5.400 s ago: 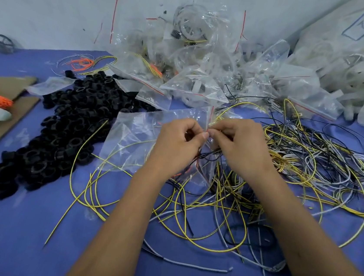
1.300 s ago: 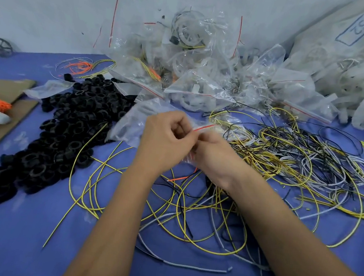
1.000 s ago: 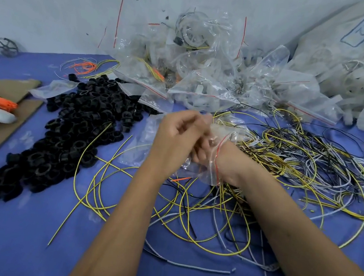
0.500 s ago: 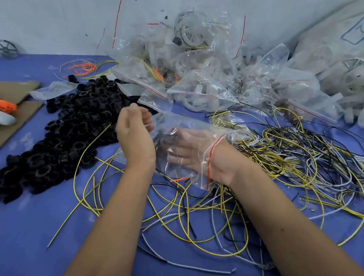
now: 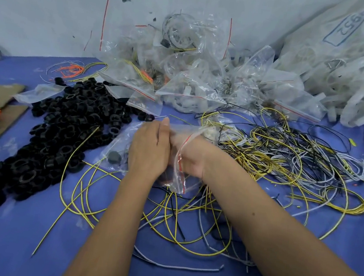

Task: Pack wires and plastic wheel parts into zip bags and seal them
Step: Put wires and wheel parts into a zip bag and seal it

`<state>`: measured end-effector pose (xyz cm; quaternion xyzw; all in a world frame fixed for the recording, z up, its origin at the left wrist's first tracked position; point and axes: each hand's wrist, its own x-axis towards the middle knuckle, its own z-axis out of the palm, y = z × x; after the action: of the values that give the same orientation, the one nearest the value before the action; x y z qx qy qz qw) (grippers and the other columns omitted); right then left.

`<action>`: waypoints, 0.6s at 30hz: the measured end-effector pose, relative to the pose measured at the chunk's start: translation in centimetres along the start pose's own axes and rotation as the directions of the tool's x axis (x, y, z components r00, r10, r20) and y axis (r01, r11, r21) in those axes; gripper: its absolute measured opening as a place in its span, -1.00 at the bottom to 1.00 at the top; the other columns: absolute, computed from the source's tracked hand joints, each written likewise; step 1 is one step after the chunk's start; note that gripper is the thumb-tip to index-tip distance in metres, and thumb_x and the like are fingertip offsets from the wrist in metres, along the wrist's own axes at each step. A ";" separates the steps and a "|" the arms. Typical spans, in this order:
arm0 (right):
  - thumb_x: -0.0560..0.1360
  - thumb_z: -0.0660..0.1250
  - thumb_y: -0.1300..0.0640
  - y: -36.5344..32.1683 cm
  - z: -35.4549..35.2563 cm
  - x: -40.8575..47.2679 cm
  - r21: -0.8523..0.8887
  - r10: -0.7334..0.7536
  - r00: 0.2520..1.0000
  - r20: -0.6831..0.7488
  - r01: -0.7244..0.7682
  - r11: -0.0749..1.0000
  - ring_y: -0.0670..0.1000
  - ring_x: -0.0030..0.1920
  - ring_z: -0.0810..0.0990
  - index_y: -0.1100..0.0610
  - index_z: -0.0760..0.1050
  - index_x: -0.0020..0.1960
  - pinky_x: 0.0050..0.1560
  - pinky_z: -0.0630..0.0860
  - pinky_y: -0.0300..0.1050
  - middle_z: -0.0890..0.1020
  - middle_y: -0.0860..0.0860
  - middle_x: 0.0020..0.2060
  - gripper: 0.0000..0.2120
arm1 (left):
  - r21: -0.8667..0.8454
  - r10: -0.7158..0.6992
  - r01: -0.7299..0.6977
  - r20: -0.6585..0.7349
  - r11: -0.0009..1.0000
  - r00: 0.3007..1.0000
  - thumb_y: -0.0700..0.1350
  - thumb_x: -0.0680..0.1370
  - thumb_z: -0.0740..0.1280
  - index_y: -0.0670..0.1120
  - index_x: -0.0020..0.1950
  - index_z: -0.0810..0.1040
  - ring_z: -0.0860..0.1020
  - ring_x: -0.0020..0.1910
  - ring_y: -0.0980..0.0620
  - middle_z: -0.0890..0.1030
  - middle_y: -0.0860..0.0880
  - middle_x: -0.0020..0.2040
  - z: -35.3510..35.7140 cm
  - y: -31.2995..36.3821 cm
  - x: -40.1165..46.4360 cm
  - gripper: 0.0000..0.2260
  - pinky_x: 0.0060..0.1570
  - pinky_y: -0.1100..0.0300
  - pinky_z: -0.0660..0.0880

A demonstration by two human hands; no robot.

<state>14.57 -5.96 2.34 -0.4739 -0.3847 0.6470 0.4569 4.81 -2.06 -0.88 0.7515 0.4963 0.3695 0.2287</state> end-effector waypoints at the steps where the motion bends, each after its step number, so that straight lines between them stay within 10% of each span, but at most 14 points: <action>1: 0.68 0.15 0.24 -0.1 -0.6 -0.3 -0.023 -0.061 0.998 -0.034 0.061 0.998 0.02 -0.22 0.57 0.21 0.49 0.09 -0.20 0.56 -0.10 0.58 0.14 -0.15 -0.85 | 0.037 -0.008 0.006 0.041 0.999 0.999 0.13 0.73 -0.02 0.04 -0.19 0.38 0.52 0.07 -0.21 0.61 -0.14 -0.02 -0.1 -0.1 0.1 -0.62 0.10 -0.11 0.43; 5: 0.61 0.17 0.40 -1.0 -2.9 -2.9 -0.276 -0.135 0.990 -0.028 0.122 0.953 -0.05 -0.17 0.63 0.23 0.53 -0.01 -0.02 0.60 -0.15 0.63 0.07 -0.22 -0.81 | 0.368 -0.041 -0.043 0.216 0.929 0.975 0.18 0.71 -0.08 -0.14 0.26 0.54 0.35 0.47 -0.27 0.51 -0.21 0.41 0.4 -0.4 0.3 -0.46 0.48 -0.19 0.21; 9: 0.64 0.24 0.32 -2.2 -6.1 -6.3 -0.461 -0.166 0.982 -0.093 0.105 0.881 0.17 -0.04 0.74 0.38 0.59 0.09 -0.07 0.69 -0.09 0.70 0.30 -0.02 -0.82 | 0.581 -0.188 0.029 0.216 0.814 0.958 0.30 0.67 -0.10 -0.12 0.65 0.16 -0.03 0.66 -0.18 0.08 -0.12 0.68 0.6 -0.9 0.1 -0.32 0.60 -0.14 -0.16; 12: 0.63 0.28 0.23 -3.2 -9.1 -8.0 -0.579 -0.430 0.827 -0.363 0.161 0.799 0.08 -0.38 0.69 0.26 0.62 -0.06 -0.43 0.54 -0.13 0.69 0.20 -0.27 -0.82 | 0.575 -0.272 0.177 0.083 0.799 0.959 0.30 0.67 -0.02 -0.17 0.65 0.13 -0.04 0.66 -0.21 0.08 -0.18 0.67 0.2 -0.9 -0.1 -0.28 0.60 -0.16 -0.20; 15: 0.59 0.34 0.12 -3.2 -12.6 -9.2 -0.828 -0.606 0.636 -0.478 -0.096 0.552 0.06 -0.43 0.62 0.16 0.61 -0.20 -0.33 0.51 -0.10 0.67 0.06 -0.39 -0.78 | 0.385 -0.122 0.156 -0.111 0.909 0.986 0.18 0.68 0.16 -0.24 0.46 0.44 0.29 0.51 -0.28 0.42 -0.29 0.48 -0.2 0.0 -0.4 -0.44 0.53 -0.13 0.10; 18: 0.58 0.38 0.01 -2.9 -14.6 -10.4 -0.851 -0.531 0.670 -0.519 -0.346 0.395 0.09 -0.27 0.62 0.12 0.61 -0.24 -0.18 0.54 -0.05 0.66 0.06 -0.35 -0.73 | 0.082 0.048 -0.029 -0.240 0.996 0.969 0.10 0.66 0.25 -0.15 0.09 0.57 0.50 0.12 -0.17 0.57 -0.15 0.08 0.2 2.2 -1.0 -0.68 0.08 0.11 0.31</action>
<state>30.72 -14.12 4.00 -0.8321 -0.4817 0.0445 0.2712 5.98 -3.87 0.20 0.7188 0.5196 0.4433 0.1298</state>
